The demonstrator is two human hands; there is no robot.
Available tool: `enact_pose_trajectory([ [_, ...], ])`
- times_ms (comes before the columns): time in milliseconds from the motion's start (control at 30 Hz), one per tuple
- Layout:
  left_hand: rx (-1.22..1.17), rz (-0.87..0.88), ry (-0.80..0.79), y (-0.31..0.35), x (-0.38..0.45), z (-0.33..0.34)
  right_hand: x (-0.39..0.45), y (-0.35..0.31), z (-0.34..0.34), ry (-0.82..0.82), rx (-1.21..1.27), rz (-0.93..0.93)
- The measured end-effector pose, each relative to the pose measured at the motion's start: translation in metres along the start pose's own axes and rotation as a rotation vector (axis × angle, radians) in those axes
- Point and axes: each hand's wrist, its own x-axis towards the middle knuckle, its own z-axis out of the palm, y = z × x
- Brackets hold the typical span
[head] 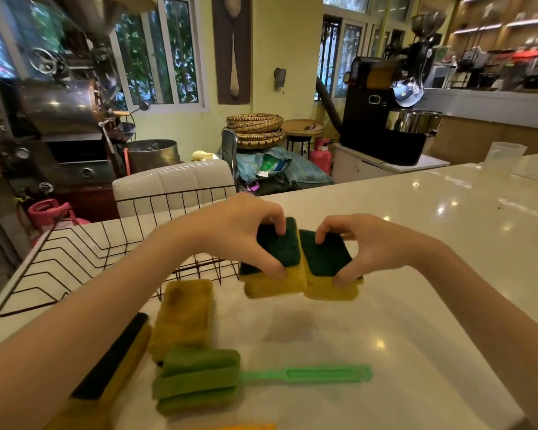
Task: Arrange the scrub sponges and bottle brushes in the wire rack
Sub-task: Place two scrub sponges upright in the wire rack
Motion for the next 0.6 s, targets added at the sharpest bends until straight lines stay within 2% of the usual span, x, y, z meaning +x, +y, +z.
enact_pose_trajectory([
  [133, 0.030, -0.060, 0.172, -0.027, -0.008, -0.027, 0.023, -0.017, -0.018, 0.044, 0.022, -0.067],
  [200, 0.090, -0.124, 0.204, -0.045, -0.009, -0.035, 0.039, -0.025, -0.024, 0.064, 0.030, -0.091],
  [433, 0.094, -0.346, 0.152, -0.126, 0.004, -0.029, 0.107, -0.044, -0.024, 0.121, 0.056, -0.158],
  [600, 0.074, -0.441, 0.072, -0.167, 0.021, -0.014, 0.149, -0.052, -0.008, 0.129, 0.028, -0.176],
])
